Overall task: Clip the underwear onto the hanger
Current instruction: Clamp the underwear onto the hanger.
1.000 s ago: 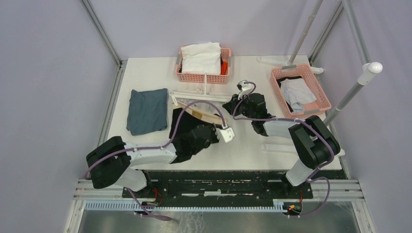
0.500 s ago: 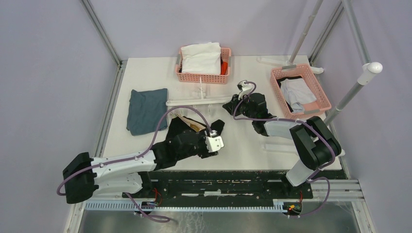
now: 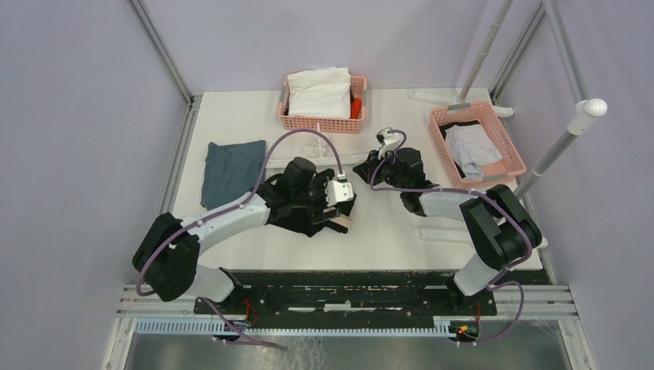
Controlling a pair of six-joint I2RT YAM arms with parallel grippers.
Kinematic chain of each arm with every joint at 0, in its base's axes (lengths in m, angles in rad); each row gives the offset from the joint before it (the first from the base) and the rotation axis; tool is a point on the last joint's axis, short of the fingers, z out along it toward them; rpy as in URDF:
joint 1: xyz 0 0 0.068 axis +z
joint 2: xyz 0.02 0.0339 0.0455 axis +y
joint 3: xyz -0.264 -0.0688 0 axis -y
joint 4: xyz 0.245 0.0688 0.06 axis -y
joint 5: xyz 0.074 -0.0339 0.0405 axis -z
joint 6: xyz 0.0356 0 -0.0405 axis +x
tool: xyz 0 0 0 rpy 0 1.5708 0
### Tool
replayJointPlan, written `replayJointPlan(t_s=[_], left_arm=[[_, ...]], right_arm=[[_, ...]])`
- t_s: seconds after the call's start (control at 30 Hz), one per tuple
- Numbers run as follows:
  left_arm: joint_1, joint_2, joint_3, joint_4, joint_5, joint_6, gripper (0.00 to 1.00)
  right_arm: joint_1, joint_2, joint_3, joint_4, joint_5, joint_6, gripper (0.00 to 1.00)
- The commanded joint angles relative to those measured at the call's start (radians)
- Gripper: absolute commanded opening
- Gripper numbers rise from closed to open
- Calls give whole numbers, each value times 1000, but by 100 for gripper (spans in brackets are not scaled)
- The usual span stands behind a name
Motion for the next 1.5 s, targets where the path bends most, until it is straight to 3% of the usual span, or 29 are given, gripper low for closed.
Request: replayJointPlan(t_s=[0.0, 0.23, 0.47, 0.7, 1.1, 1.37, 1.47], left_arm=[[32, 98, 103, -128, 164, 203, 84], [76, 250, 222, -230, 250, 372, 83], [92, 344, 295, -300, 273, 378, 82], [94, 333, 287, -356, 334, 349, 81], [93, 363, 309, -365, 237, 295, 80], [92, 365, 294, -367, 223, 264, 68], [91, 363, 297, -369, 229, 258, 58]], right_arm=[[4, -41, 5, 63, -25, -7, 0], [4, -48, 2, 48, -38, -17, 0], [5, -56, -2, 32, -36, -32, 0], [2, -51, 7, 27, -40, -33, 0], [3, -61, 4, 16, -39, -36, 0], [4, -70, 10, 4, -41, -40, 0], [4, -74, 9, -1, -41, -43, 0]])
